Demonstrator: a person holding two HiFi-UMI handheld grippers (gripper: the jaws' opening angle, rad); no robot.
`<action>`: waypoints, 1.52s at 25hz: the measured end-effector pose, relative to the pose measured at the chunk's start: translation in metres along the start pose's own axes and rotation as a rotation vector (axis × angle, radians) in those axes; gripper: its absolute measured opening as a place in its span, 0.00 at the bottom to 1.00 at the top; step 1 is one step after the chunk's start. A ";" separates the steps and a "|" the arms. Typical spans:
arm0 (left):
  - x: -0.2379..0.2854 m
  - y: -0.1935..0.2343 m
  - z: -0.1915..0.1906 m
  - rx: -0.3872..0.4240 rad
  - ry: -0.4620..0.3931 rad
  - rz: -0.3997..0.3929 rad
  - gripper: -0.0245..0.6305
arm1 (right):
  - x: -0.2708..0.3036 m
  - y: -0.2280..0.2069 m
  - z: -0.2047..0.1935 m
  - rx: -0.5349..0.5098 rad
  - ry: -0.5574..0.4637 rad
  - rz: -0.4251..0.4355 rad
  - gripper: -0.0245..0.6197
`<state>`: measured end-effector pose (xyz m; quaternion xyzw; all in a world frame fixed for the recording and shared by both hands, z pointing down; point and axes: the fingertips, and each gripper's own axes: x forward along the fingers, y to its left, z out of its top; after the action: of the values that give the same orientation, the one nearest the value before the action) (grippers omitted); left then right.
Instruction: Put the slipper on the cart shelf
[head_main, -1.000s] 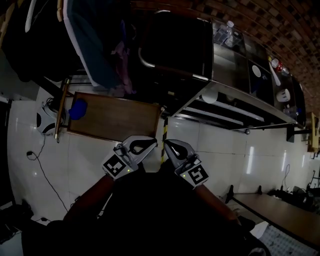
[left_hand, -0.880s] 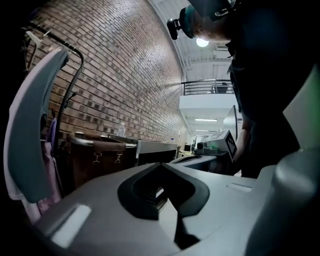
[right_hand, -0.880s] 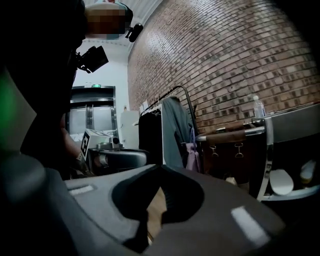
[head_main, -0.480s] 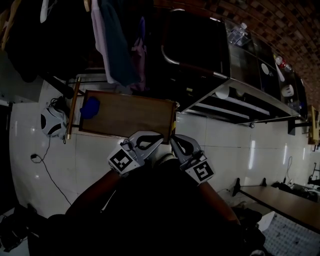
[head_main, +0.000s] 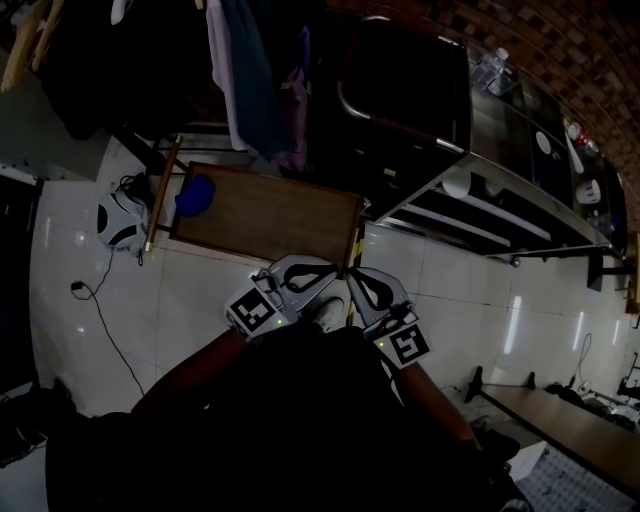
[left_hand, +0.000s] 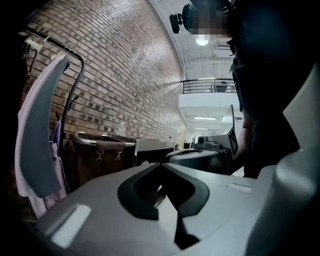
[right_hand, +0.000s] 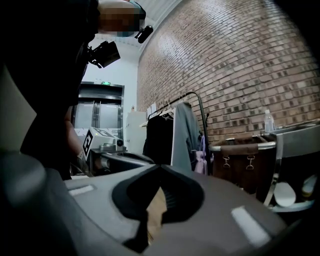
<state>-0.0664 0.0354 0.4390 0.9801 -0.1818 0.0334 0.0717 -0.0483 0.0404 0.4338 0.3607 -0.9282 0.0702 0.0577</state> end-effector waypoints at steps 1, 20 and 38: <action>-0.001 -0.002 0.001 0.006 -0.002 0.004 0.04 | 0.000 0.001 -0.001 0.007 -0.002 0.008 0.04; -0.054 0.048 0.003 -0.017 0.003 -0.028 0.04 | 0.063 0.020 0.000 0.065 -0.009 -0.064 0.04; -0.068 0.047 0.013 -0.007 -0.018 -0.038 0.04 | 0.072 0.036 0.006 0.040 0.014 -0.073 0.04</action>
<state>-0.1458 0.0139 0.4262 0.9835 -0.1637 0.0224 0.0742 -0.1258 0.0185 0.4361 0.3947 -0.9125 0.0891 0.0596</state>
